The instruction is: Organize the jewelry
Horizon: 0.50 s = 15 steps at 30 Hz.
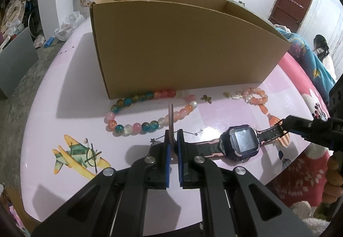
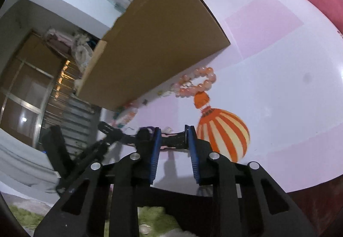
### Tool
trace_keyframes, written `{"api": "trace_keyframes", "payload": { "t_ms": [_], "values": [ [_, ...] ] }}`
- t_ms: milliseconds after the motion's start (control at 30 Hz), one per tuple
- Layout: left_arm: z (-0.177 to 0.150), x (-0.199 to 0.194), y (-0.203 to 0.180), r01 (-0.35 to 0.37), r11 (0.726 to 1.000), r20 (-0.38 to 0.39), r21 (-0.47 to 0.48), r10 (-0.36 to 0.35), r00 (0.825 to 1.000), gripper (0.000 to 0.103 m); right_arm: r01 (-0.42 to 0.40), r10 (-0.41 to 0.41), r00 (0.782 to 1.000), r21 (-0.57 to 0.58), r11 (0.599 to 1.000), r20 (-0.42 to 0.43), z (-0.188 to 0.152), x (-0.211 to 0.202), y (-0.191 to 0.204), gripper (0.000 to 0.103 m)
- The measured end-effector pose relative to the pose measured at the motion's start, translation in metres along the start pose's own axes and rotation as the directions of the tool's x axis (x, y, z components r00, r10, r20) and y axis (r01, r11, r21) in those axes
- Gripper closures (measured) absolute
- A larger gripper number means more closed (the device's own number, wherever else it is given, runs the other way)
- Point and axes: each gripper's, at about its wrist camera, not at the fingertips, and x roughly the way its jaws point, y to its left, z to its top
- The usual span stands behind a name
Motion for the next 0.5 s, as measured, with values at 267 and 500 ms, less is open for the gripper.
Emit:
{"api": "trace_keyframes", "payload": {
  "t_ms": [267, 500],
  "values": [
    [-0.001, 0.002, -0.001, -0.006, 1.0, 0.002, 0.002, 0.006, 1.0, 0.097, 0.092, -0.092, 0.996, -0.017, 0.996, 0.018, 0.001, -0.003, -0.009, 0.101],
    [0.004, -0.018, -0.01, 0.019, 0.999, 0.056, 0.029, -0.021, 0.998, 0.098, 0.088, -0.081, 0.994, -0.088, 0.992, 0.076, -0.002, -0.025, 0.008, 0.101]
  ]
}}
